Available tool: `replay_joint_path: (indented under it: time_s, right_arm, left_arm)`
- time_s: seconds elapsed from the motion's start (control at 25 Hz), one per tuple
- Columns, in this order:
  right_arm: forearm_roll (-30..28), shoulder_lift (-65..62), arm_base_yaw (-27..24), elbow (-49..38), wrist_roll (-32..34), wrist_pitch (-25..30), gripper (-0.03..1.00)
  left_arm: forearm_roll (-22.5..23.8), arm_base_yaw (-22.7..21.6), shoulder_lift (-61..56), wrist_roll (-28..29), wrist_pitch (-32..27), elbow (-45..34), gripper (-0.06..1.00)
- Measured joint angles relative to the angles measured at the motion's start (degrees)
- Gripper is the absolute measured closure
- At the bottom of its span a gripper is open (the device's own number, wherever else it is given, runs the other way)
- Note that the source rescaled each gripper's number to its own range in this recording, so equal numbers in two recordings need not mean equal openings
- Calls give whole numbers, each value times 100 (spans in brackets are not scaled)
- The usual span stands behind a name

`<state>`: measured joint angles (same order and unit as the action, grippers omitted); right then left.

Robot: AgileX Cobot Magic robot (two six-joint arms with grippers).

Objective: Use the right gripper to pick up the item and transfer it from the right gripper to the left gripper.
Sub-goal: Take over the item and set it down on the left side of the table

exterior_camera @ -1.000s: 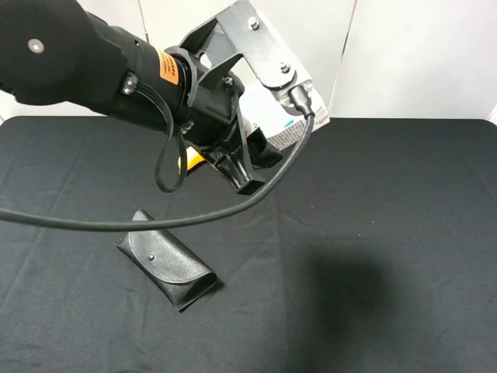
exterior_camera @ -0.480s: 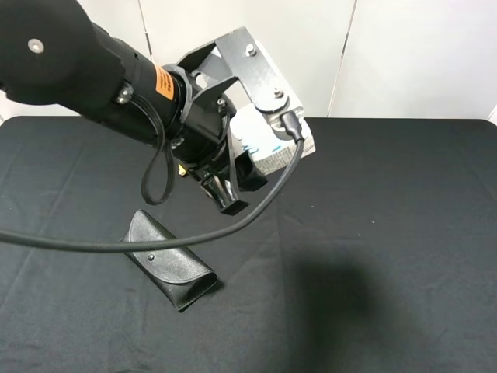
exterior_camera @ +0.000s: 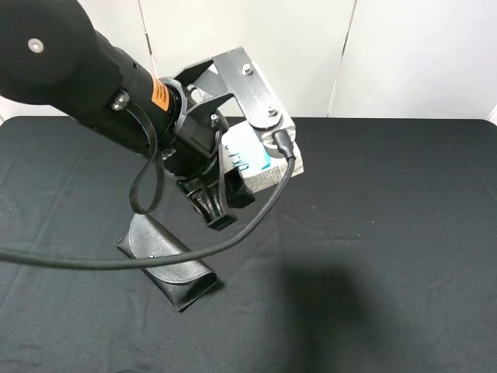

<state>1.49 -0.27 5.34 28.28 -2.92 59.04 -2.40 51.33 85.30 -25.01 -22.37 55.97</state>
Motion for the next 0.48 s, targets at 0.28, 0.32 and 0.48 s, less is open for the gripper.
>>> replay_joint_path:
  time_s: [0.28,0.32,0.48]
  right_arm:
    - [5,0,0,0,11,0,-3]
    - [5,0,0,0,11,-7,-3]
    - [5,0,-8,0,34,-7,-3]
  left_arm:
    - [0,0,0,0,-550,0,94]
    - [0,0,0,0,-581,0,94]
    - [0,0,0,0,-614,0,94]
